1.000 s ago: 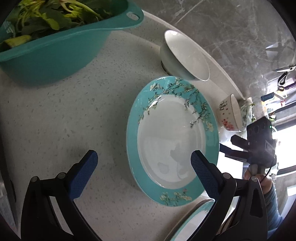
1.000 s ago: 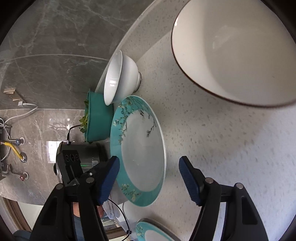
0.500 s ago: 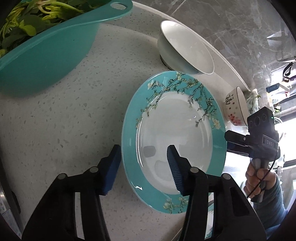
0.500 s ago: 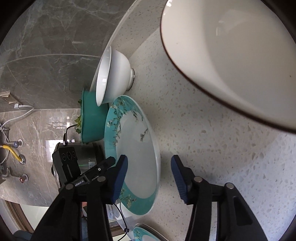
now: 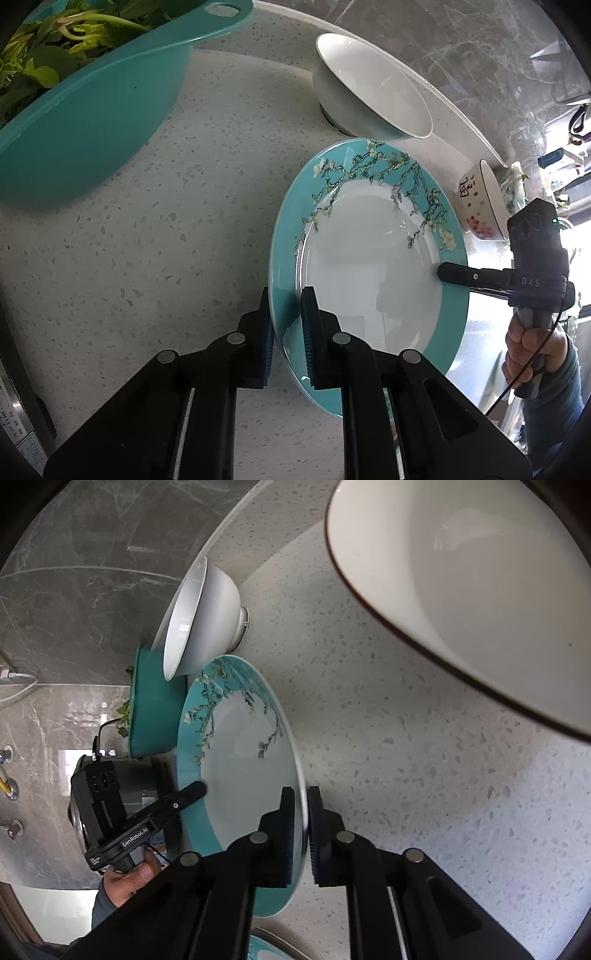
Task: Organize plates and bowls
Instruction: 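Lift the deep teal floral plate with both grippers off the counter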
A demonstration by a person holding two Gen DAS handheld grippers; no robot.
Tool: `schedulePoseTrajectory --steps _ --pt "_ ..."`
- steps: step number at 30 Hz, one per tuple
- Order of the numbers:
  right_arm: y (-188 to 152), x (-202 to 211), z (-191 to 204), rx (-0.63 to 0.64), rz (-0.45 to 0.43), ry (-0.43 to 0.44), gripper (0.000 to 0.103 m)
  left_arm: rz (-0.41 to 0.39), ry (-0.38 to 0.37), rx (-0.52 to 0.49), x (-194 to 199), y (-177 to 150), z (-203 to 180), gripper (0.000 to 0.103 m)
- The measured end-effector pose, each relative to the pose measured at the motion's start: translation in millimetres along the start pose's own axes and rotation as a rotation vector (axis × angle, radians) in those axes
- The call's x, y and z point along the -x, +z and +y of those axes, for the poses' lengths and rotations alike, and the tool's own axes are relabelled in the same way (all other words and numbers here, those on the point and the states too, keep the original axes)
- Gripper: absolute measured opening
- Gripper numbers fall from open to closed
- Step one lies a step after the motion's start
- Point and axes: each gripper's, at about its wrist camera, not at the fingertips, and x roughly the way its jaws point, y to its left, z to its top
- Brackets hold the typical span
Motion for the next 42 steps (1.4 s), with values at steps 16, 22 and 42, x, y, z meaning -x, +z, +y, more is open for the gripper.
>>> schedulePoseTrajectory --steps 16,22,42 --pt "-3 4 5 0.010 -0.014 -0.029 0.011 -0.004 -0.008 -0.004 2 0 0 0.011" --pt "-7 15 11 0.020 -0.031 -0.036 0.011 -0.024 -0.022 -0.024 17 -5 -8 0.011" --pt "-38 47 34 0.134 -0.134 -0.089 0.011 -0.085 -0.035 -0.105 54 -33 -34 0.012"
